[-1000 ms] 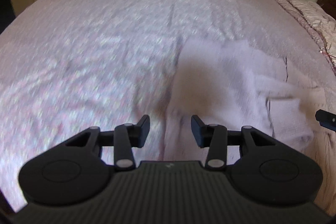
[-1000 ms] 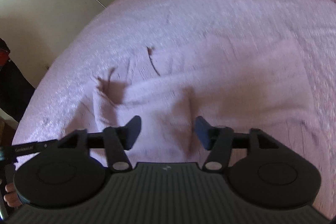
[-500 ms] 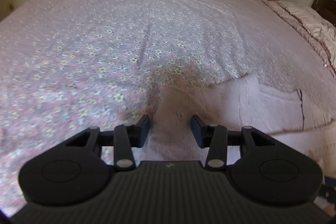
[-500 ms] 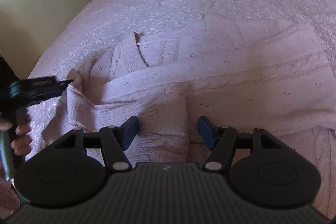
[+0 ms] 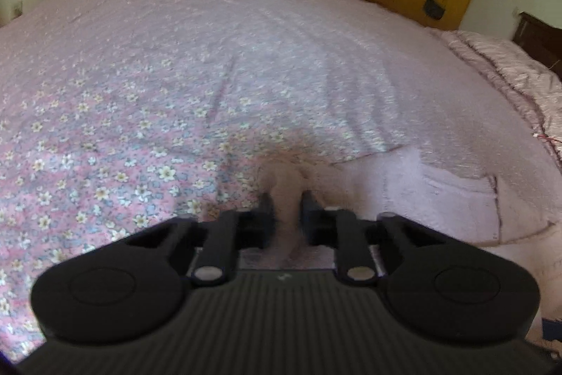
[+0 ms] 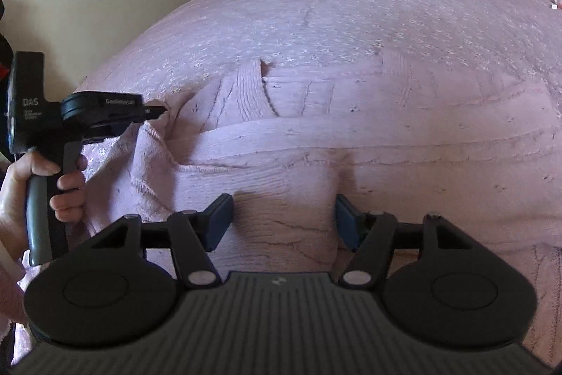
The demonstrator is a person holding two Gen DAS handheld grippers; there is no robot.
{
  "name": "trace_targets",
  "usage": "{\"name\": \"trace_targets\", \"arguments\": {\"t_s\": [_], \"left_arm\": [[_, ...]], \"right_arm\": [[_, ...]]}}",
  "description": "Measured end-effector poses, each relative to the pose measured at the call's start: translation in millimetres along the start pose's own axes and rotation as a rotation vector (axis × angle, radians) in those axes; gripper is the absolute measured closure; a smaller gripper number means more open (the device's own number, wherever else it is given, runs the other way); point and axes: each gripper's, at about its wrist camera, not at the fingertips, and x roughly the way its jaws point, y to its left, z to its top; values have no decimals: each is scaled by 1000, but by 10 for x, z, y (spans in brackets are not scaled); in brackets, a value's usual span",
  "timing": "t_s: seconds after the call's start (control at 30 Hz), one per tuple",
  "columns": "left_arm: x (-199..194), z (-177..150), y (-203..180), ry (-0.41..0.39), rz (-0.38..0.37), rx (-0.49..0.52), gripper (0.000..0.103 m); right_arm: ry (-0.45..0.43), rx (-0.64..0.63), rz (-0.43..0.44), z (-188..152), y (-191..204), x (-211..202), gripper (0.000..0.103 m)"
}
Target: Fold small clothes
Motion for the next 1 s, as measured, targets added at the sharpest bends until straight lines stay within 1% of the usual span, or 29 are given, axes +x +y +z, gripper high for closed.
{"name": "trace_targets", "arguments": {"t_s": [0.03,0.1,0.13,0.2,0.23,0.27,0.33,0.4,0.53,0.6,0.63,0.67,0.7,0.73,0.77,0.8,0.83,0.93,1.0], "left_arm": [[-50,-13,-13,-28,12,15,88],[-172,-19,-26,-84,51,36,88],[-220,-20,-11,-103,67,37,88],[-279,-4,35,-136,91,34,88],[-287,8,58,-143,103,38,88],[-288,8,72,-151,114,46,88],[-228,5,111,-147,134,46,88],[-121,-28,151,-126,137,21,88],[16,-121,179,-113,148,29,86],[23,-122,182,-110,148,33,85],[14,-115,182,-104,145,33,85],[8,-99,186,-95,142,36,84],[0,-79,189,-87,138,42,83],[-30,-64,193,-80,136,51,79],[-71,-51,199,-73,139,61,77],[-99,-33,185,-66,148,71,74],[-157,-10,173,-62,156,82,70],[-342,10,148,-54,141,88,64],[-469,12,134,-39,125,71,63]], "right_arm": [[-6,12,6,-2,-20,-2,58],[-17,40,20,21,-72,-27,79],[-21,56,37,41,-102,-45,85],[-59,77,60,108,-143,-136,89],[-94,69,48,146,-139,-201,89],[-135,58,30,185,-133,-269,89],[-191,54,1,256,-157,-345,90],[-217,48,-47,309,-213,-339,90],[-180,85,-93,303,-441,-127,90],[-110,84,-124,259,-558,74,88],[-85,96,-124,243,-612,145,88],[-92,118,-104,209,-669,169,87],[-100,132,-93,190,-693,165,83],[-98,142,-91,194,-702,143,73],[-101,156,-90,204,-710,109,66],[-111,169,-102,210,-715,63,54],[-121,174,-113,227,-707,16,48],[-162,141,-117,262,-647,-157,45],[-172,102,-95,263,-540,-230,45]]}}
